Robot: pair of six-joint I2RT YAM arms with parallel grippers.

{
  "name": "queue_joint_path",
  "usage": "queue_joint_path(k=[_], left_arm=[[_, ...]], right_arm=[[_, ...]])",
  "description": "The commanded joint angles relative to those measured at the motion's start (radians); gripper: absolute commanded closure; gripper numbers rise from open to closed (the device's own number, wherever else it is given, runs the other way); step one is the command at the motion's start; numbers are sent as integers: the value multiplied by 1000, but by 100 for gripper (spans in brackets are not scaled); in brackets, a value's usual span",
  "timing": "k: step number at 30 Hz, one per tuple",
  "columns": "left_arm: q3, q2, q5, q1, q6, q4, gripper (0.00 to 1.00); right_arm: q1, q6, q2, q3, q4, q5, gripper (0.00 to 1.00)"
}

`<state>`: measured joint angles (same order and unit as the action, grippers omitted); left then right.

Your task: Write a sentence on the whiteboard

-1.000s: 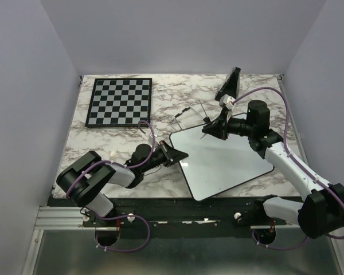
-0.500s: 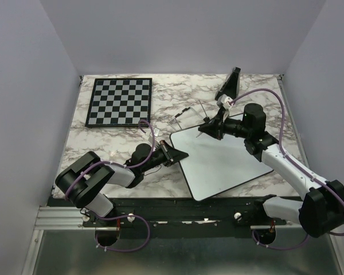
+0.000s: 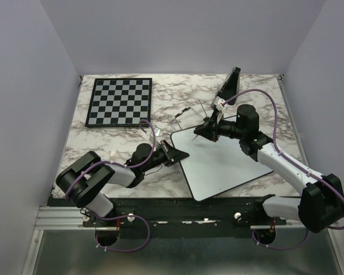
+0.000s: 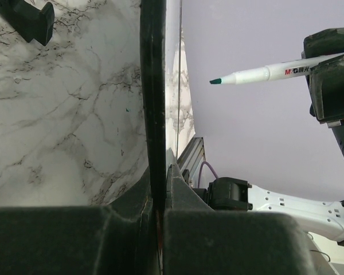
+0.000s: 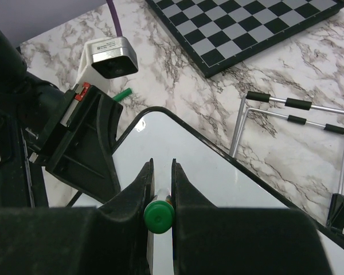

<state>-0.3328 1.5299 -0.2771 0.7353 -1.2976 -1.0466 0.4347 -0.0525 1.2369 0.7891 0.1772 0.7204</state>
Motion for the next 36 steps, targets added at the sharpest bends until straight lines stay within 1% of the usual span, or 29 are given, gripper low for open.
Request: queue_joint_path(k=[1, 14, 36], left_arm=[[-15, 9, -28, 18, 75, -16, 100], [-17, 16, -25, 21, 67, -26, 100], [-25, 36, -34, 27, 57, -53, 100]], right_arm=[[18, 3, 9, 6, 28, -93, 100], [18, 2, 7, -27, -7, -153, 99], [35, 22, 65, -2, -4, -136, 99]])
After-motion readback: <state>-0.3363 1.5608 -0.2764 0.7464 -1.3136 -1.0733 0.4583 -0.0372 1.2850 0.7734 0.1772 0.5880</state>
